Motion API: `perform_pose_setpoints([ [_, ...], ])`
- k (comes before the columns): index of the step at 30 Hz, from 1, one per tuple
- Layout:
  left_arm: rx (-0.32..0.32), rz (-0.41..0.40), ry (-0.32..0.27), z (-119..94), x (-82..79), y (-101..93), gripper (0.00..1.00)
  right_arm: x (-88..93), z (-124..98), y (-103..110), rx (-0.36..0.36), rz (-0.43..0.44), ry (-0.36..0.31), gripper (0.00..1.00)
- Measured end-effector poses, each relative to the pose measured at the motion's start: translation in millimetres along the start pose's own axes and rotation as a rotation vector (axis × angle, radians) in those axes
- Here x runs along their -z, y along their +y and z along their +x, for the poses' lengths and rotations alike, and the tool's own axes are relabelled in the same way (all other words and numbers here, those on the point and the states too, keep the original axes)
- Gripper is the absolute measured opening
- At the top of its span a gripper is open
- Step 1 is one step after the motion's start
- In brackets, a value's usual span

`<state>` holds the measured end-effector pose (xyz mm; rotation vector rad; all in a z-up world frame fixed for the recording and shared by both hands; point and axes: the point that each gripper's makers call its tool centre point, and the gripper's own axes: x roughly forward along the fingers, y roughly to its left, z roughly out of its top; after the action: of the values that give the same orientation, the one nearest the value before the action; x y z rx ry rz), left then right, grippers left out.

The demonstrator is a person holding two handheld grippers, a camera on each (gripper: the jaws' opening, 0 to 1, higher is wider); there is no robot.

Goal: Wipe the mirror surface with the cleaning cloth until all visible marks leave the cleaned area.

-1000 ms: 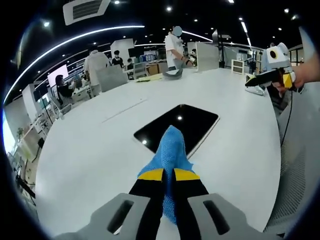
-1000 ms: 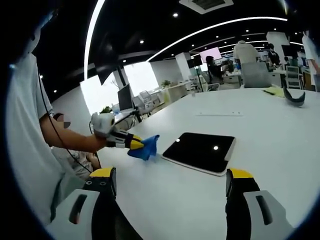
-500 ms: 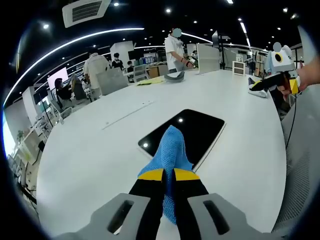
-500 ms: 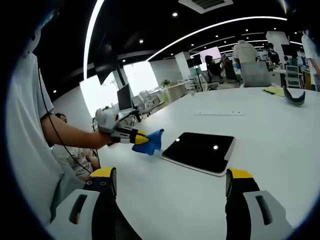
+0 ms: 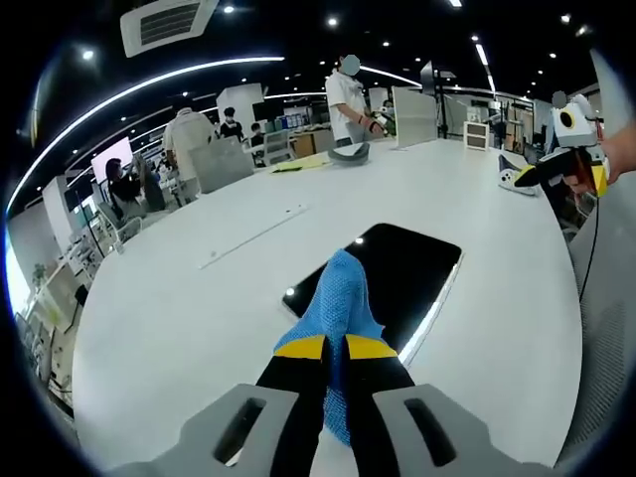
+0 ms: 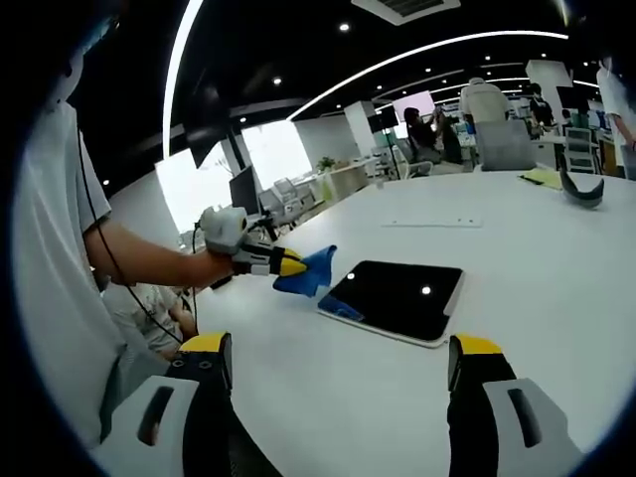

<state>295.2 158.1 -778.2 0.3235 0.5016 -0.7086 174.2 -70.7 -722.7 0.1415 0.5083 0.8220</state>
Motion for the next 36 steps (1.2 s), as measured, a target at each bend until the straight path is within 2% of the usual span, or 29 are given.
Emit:
perform_pose_setpoints([
  [15,-0.002,0.004,-0.004,28,-10.0,22.5,0.03,-0.3,2,-4,0.007,0.015,0.003,0.89],
  [36,0.001,-0.009,0.002,56,-13.1,36.7,0.03,-3.9,7,-13,0.03,0.027,0.004,0.88],
])
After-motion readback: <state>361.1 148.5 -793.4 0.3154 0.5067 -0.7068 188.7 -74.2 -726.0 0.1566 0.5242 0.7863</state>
